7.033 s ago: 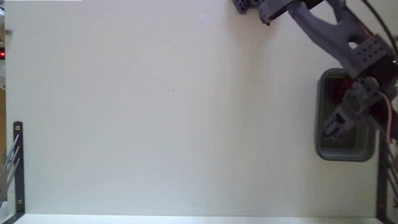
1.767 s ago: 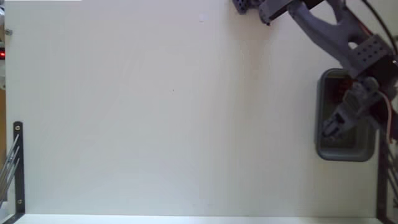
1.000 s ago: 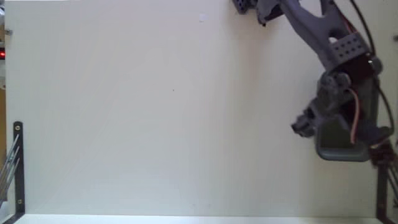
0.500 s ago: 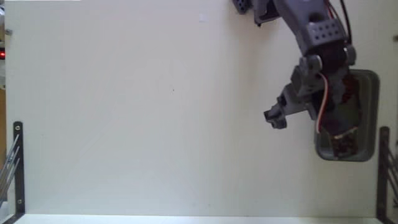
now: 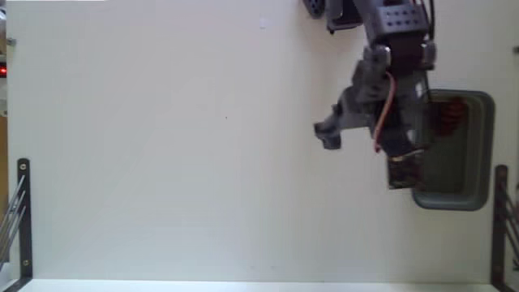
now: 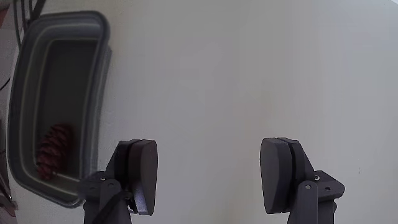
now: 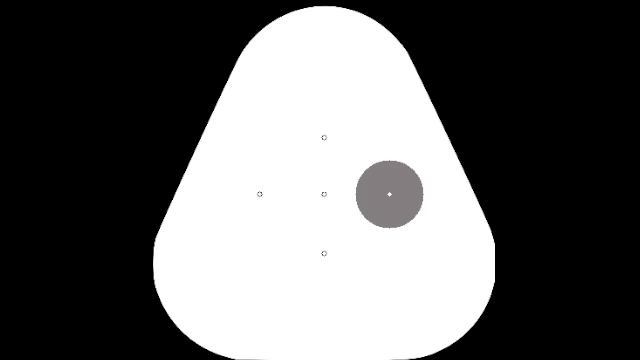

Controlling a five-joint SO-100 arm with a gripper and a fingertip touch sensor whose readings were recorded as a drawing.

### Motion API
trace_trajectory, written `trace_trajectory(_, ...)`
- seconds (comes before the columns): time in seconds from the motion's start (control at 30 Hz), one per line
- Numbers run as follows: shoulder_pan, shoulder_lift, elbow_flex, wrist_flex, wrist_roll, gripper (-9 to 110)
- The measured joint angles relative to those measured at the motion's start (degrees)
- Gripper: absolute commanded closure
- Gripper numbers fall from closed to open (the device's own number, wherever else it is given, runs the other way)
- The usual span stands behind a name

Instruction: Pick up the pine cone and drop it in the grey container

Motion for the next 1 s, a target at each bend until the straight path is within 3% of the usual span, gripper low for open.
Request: trace_trajectory(1.0,6.77,10.81,9.23,-0.35,-0.09,-9)
